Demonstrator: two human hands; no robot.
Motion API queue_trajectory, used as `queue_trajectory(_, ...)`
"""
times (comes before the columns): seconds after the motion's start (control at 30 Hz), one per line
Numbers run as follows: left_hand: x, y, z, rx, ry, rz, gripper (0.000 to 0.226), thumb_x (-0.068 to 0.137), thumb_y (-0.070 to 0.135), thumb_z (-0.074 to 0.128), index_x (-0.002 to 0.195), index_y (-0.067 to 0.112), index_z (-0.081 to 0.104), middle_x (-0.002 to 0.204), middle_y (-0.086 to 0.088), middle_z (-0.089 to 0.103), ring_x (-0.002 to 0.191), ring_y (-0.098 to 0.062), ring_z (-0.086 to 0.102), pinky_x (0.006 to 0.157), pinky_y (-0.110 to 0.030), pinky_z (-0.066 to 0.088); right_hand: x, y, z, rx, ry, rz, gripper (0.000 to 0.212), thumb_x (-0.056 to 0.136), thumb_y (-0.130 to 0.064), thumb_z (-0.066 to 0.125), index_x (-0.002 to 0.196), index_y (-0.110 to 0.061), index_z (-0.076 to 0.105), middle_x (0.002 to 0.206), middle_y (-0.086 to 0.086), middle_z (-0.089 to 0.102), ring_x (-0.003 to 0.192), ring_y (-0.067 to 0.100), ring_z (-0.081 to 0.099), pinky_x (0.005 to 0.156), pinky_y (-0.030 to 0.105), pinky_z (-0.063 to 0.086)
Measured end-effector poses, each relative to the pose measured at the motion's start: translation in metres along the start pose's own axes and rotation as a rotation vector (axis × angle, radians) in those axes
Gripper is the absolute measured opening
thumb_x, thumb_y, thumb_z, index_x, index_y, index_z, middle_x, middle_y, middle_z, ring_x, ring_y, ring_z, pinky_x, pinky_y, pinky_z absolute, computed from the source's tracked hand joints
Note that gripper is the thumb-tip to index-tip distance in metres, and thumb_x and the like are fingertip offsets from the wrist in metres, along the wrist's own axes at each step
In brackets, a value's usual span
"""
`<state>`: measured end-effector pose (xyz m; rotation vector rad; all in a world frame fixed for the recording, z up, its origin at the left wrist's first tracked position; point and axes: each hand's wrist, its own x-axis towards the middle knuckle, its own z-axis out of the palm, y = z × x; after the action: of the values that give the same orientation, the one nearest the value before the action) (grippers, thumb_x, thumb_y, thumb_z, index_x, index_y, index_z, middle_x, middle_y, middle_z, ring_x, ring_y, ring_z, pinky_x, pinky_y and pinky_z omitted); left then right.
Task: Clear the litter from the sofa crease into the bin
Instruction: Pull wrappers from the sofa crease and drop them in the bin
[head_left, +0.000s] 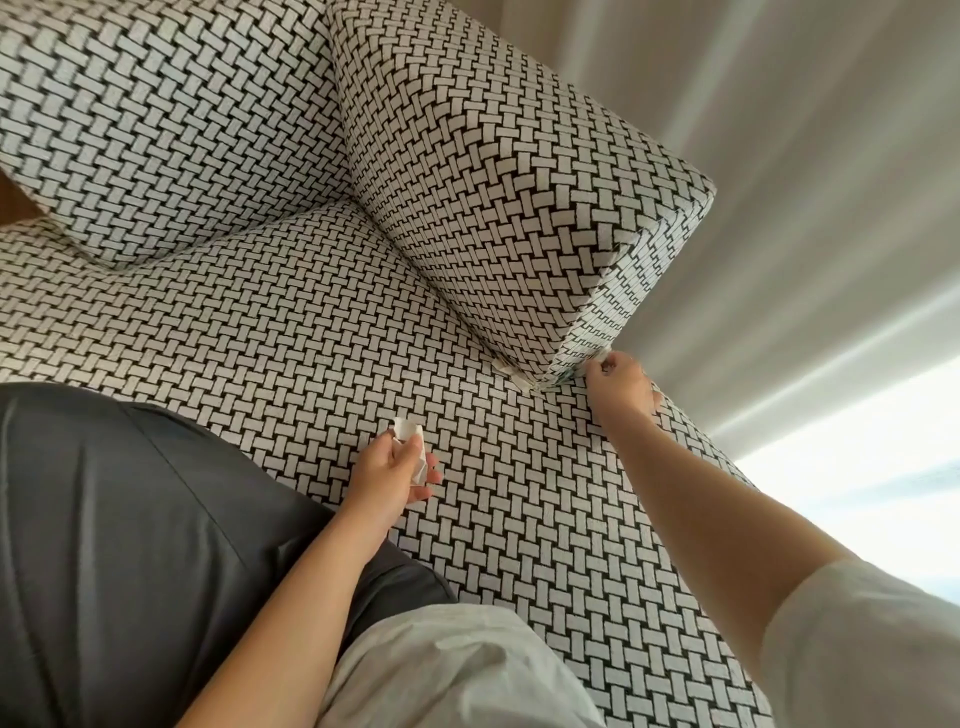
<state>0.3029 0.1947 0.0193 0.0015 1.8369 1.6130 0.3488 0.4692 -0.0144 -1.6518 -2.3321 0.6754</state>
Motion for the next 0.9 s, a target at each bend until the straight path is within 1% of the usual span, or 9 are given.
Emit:
queue_trajectory(0.1,-0.002,0.001,-0.001,0.004,-0.012,0.009,0.016,0.098,0.019,0.041,0.095,0.011,0.054,0.085,-0.007,0.061,0.069,-0.013,0.061,0.050,-0.017,0.050,0.000,-0.002,-0.002,-0.008,-0.026,0.017,0.026,0.091,-0.034,0.038,0.082,-0.020,0.057,0.080,0.004,0.061,0.083,0.026,0.054,0.096,0.041,0.031)
queue_trajectory(0.17,-0.004,0.002,-0.002,0.002,-0.011,0.013,0.015,0.098,0.019,0.041,0.094,0.012,0.054,0.085,-0.007,0.061,0.070,-0.013,0.061,0.050,-0.016,0.050,0.004,-0.002,-0.006,0.020,-0.098,0.028,0.027,0.092,-0.033,0.038,0.077,-0.020,0.056,0.068,0.002,0.056,0.072,0.025,0.053,0.094,0.039,0.031)
queue_trajectory(0.27,-0.006,0.004,-0.003,0.016,-0.004,0.020,0.016,0.098,0.019,0.040,0.091,0.015,0.054,0.084,-0.006,0.061,0.071,-0.013,0.061,0.052,-0.018,0.050,0.011,0.000,-0.015,0.195,-0.249,0.038,0.026,0.090,-0.029,0.046,0.067,-0.020,0.051,0.057,-0.001,0.044,0.058,0.018,0.043,0.072,0.033,0.037)
queue_trajectory(0.37,-0.008,0.004,-0.003,0.057,-0.010,0.034,0.017,0.099,0.019,0.040,0.088,0.016,0.054,0.081,-0.005,0.061,0.073,-0.013,0.060,0.057,-0.021,0.050,0.009,0.004,-0.028,0.357,-0.321,0.028,0.027,0.090,-0.023,0.050,0.064,-0.017,0.047,0.061,0.001,0.039,0.062,0.017,0.037,0.062,0.030,0.036)
queue_trajectory(0.53,-0.010,0.005,-0.006,0.093,-0.021,0.041,0.017,0.099,0.021,0.040,0.086,0.020,0.052,0.084,-0.007,0.062,0.079,-0.017,0.060,0.062,-0.023,0.051,-0.028,0.007,-0.043,0.519,-0.408,-0.049,0.019,0.088,-0.014,0.052,0.071,-0.019,0.059,0.075,0.007,0.052,0.074,0.020,0.044,0.070,0.033,0.040)
queue_trajectory(0.6,-0.010,0.005,-0.007,0.097,-0.018,0.034,0.017,0.099,0.022,0.041,0.086,0.020,0.053,0.085,-0.008,0.062,0.077,-0.015,0.060,0.060,-0.021,0.050,-0.051,0.009,-0.047,0.582,-0.455,-0.067,0.015,0.090,-0.015,0.052,0.081,-0.020,0.063,0.082,0.007,0.058,0.080,0.020,0.048,0.074,0.033,0.041)
queue_trajectory(0.73,-0.014,0.011,-0.011,0.102,0.002,0.031,0.019,0.098,0.023,0.042,0.092,0.014,0.056,0.084,-0.007,0.063,0.072,-0.013,0.059,0.058,-0.020,0.048,-0.095,0.005,-0.044,0.702,-0.528,-0.071,0.018,0.088,-0.020,0.055,0.095,-0.006,0.065,0.100,0.007,0.067,0.101,0.022,0.056,0.094,0.037,0.036)
queue_trajectory(0.83,-0.018,0.020,-0.019,0.131,0.031,0.067,0.018,0.098,0.024,0.043,0.099,0.012,0.057,0.088,-0.005,0.064,0.074,-0.010,0.061,0.061,-0.021,0.050,-0.123,-0.014,-0.040,0.783,-0.547,-0.089,0.020,0.089,-0.017,0.051,0.096,-0.003,0.064,0.098,0.008,0.068,0.096,0.017,0.058,0.091,0.034,0.038)
queue_trajectory(0.9,-0.020,0.028,-0.030,0.156,0.051,0.120,0.015,0.097,0.024,0.045,0.093,0.017,0.057,0.089,-0.006,0.065,0.077,-0.015,0.062,0.068,-0.030,0.051,-0.141,-0.033,-0.038,0.822,-0.588,-0.122,0.019,0.091,-0.014,0.048,0.095,-0.006,0.065,0.096,0.008,0.068,0.090,0.016,0.060,0.082,0.028,0.043)
